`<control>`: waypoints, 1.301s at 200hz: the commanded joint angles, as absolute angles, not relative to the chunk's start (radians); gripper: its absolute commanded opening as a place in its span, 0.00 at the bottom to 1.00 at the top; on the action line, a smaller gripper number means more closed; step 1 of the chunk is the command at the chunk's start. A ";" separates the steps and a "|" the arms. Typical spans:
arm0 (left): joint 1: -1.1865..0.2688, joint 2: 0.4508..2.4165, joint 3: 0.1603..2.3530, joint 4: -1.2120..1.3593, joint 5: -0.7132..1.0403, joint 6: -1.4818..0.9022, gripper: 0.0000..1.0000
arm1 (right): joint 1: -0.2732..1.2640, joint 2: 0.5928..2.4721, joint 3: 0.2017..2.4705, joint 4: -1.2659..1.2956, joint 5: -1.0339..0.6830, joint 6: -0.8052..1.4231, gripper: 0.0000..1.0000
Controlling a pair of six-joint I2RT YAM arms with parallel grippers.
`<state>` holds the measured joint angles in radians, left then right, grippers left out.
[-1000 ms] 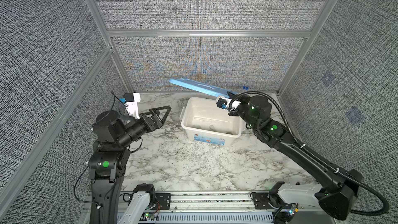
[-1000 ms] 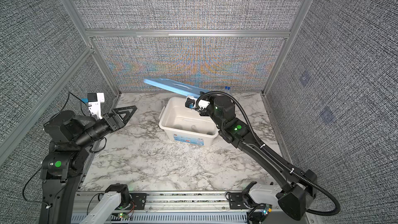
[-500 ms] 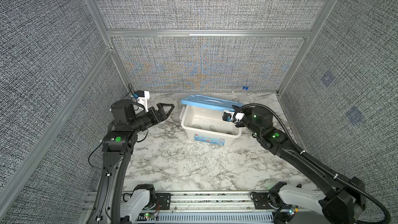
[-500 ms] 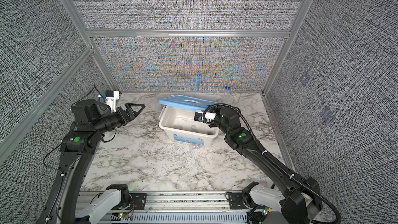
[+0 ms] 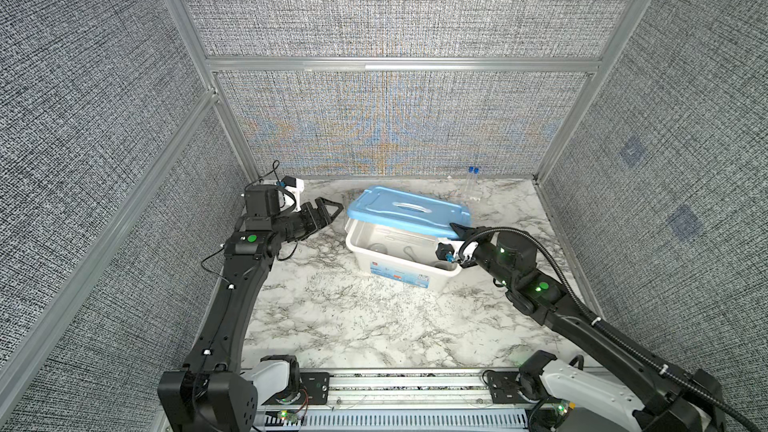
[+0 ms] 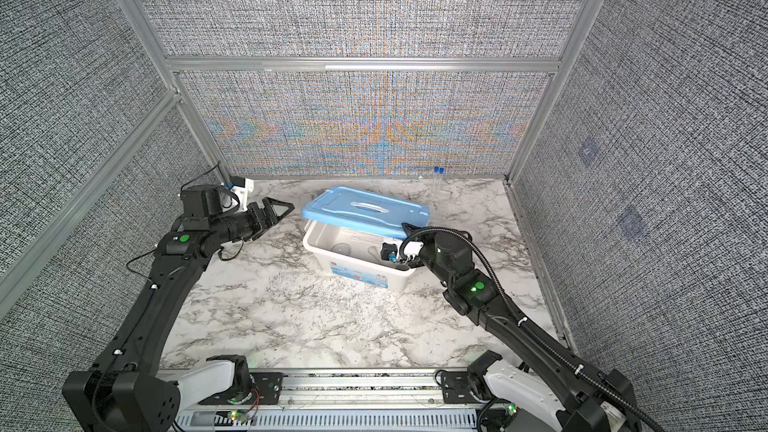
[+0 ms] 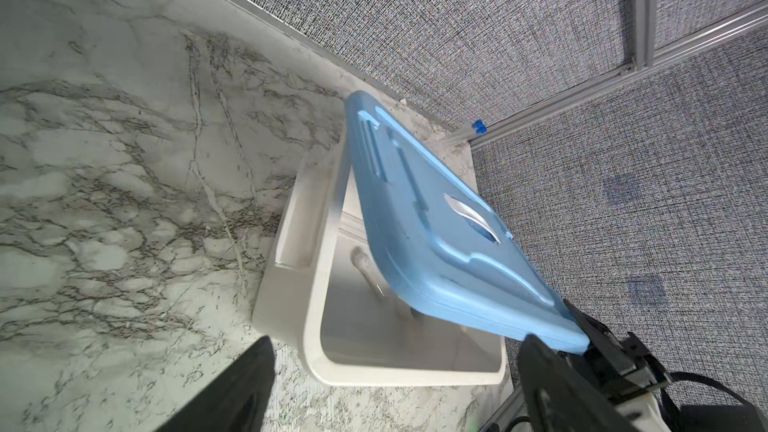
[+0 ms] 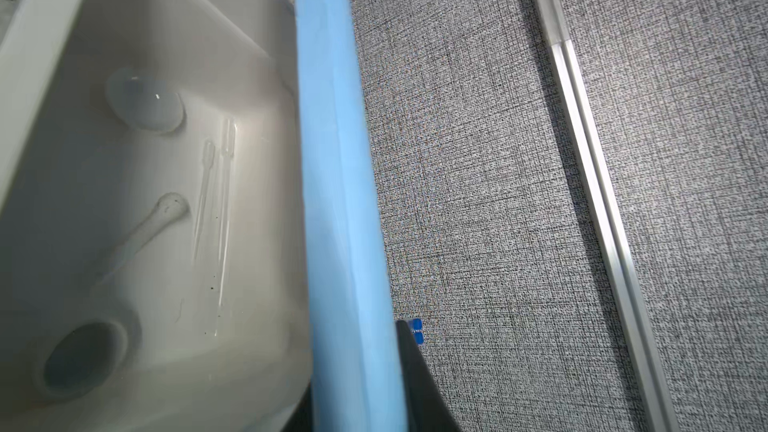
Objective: Organize the chemistry lab equipment
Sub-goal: 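Swing the blue lid over the white bin with both grippers, then lower the blue lid onto the bin and release with the right gripper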
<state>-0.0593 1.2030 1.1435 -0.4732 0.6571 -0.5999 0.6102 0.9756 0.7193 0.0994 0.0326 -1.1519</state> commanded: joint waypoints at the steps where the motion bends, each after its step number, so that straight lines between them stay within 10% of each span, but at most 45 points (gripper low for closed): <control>1: -0.070 1.231 1.134 -0.441 0.623 -0.578 0.92 | 0.635 0.971 0.700 0.063 0.025 -1.146 0.22; 260: -0.138 1.445 1.182 -0.528 0.586 -0.406 0.92 | 0.816 0.930 0.973 -0.724 -0.080 -0.941 0.61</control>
